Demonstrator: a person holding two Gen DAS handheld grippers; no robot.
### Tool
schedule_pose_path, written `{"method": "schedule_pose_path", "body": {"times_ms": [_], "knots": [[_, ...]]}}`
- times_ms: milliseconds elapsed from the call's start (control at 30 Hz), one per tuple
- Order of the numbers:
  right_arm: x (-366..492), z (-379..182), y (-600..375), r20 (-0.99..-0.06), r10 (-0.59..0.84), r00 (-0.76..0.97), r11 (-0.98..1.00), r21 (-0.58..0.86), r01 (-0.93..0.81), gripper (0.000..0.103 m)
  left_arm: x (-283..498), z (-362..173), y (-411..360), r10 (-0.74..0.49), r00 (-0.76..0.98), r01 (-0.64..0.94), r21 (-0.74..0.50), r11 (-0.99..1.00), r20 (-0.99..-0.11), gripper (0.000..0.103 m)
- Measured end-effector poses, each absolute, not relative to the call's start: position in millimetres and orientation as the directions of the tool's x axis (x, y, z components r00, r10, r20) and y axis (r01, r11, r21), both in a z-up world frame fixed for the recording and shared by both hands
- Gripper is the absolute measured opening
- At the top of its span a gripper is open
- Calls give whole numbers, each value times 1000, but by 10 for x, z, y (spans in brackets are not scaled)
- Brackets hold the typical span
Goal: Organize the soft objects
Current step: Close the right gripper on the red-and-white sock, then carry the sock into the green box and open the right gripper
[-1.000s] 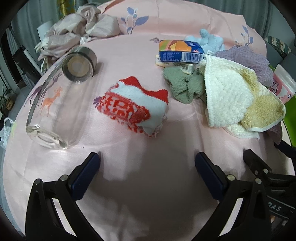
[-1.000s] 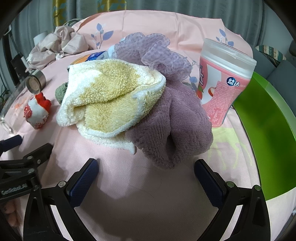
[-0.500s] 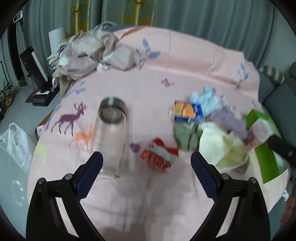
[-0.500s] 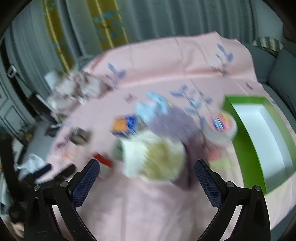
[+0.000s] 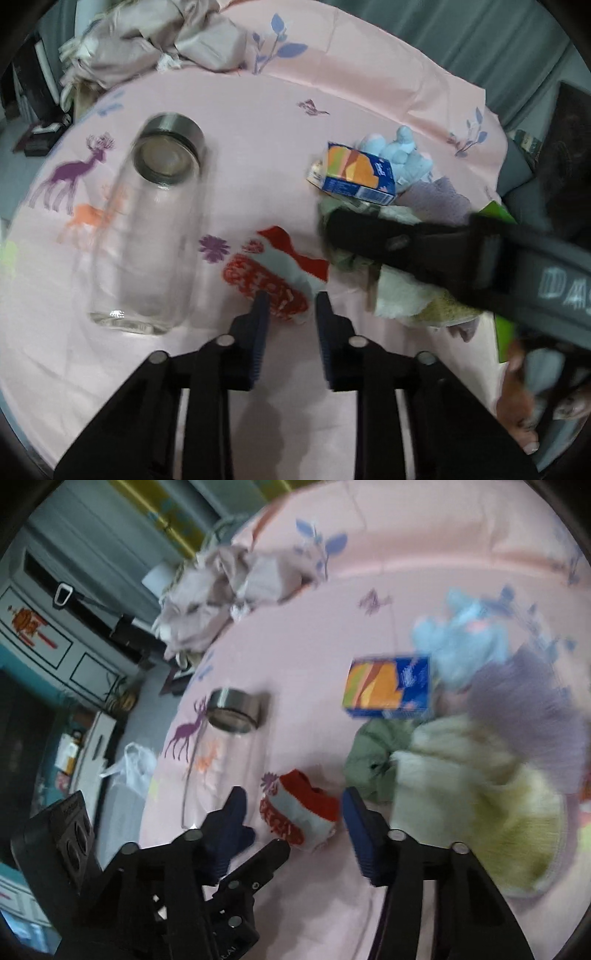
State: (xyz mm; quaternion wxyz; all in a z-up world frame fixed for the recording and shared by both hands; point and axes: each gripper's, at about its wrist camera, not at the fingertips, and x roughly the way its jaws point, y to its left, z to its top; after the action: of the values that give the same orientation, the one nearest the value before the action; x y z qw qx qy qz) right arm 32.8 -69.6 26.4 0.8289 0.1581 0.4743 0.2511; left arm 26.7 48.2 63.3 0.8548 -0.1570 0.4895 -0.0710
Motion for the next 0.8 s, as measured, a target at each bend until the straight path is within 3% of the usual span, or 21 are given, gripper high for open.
{"method": "schedule_pose_path", "body": {"times_ms": [167,367,433,600,800], "knots": [[484,-11,-613,-699,642,317,767,583,-268,50,361,541,459,-248,492,-32,-303,953,-834,21],[528,-223,-474,-794,535,290,842,473,-259,50,418,400,475,-271,476,-44,-330,943,-837,21],[526,-281,-491,-789,547,279,834,489,-255,50,422,351,453,-274,486,-24,-326,945,-830,21],[489,-314,-625,-732,612,299,791,563,-242,37,324,414,367,-269,536,14,-310,951,-800,21],[216,77,-882,-666,603,439,795,549,-259,35,178,828,148,-325,652,119,-331,936,-685,21]]}}
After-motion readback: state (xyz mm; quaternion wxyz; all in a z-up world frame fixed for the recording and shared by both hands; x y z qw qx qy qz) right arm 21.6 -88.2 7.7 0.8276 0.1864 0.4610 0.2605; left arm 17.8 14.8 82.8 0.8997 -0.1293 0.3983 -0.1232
